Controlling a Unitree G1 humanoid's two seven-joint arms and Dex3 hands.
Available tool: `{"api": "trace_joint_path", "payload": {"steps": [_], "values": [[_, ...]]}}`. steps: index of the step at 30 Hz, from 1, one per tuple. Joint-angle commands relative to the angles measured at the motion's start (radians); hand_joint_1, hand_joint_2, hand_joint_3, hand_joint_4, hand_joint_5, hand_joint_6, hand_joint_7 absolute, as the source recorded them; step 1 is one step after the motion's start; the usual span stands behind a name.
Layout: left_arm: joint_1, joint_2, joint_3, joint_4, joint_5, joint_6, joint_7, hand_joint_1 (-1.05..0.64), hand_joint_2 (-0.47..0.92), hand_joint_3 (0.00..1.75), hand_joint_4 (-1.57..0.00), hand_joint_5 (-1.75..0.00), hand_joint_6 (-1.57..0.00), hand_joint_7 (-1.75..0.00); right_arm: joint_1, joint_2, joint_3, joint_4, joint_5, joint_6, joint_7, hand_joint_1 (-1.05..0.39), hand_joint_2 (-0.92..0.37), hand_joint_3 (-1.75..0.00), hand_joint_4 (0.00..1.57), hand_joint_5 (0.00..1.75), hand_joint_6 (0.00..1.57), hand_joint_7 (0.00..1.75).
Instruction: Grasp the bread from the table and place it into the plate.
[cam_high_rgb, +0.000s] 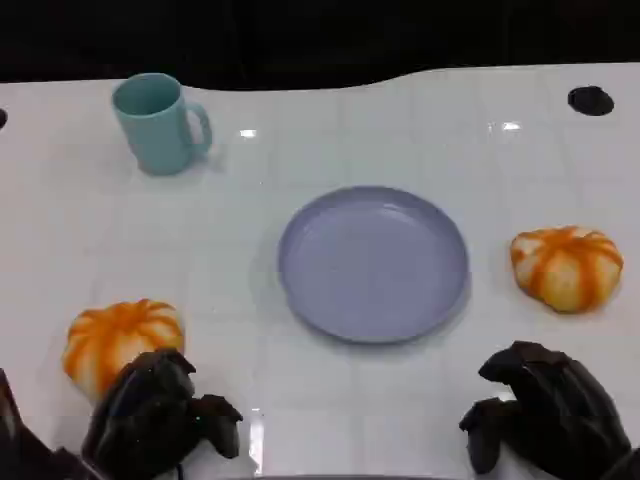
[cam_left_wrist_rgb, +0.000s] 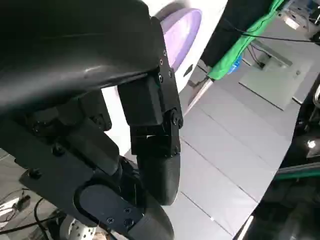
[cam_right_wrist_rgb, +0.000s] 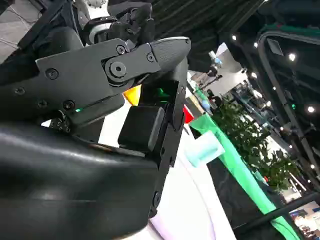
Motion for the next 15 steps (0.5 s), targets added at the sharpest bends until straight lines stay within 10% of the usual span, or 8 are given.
{"api": "trace_joint_path", "payload": {"steps": [1, 15], "values": [[0.007, 0.011, 0.001, -0.016, 0.004, -0.011, -0.005, -0.98, 0.53, 0.01, -1.57, -0.56, -1.57, -0.36, 0.006, -0.019, -0.001, -0.012, -0.001, 0.011, -0.009, -0.74, -0.91, -0.02, 1.53, 0.79, 1.57, 0.33], [0.009, -0.014, -0.012, -0.05, 0.011, -0.025, 0.026, -0.99, 0.55, 0.01, -1.57, -0.58, -1.57, -0.36, -0.028, -0.025, -0.006, 0.046, -0.004, -0.005, 0.011, -0.74, -0.91, -0.01, 1.52, 0.79, 1.57, 0.34]]}}
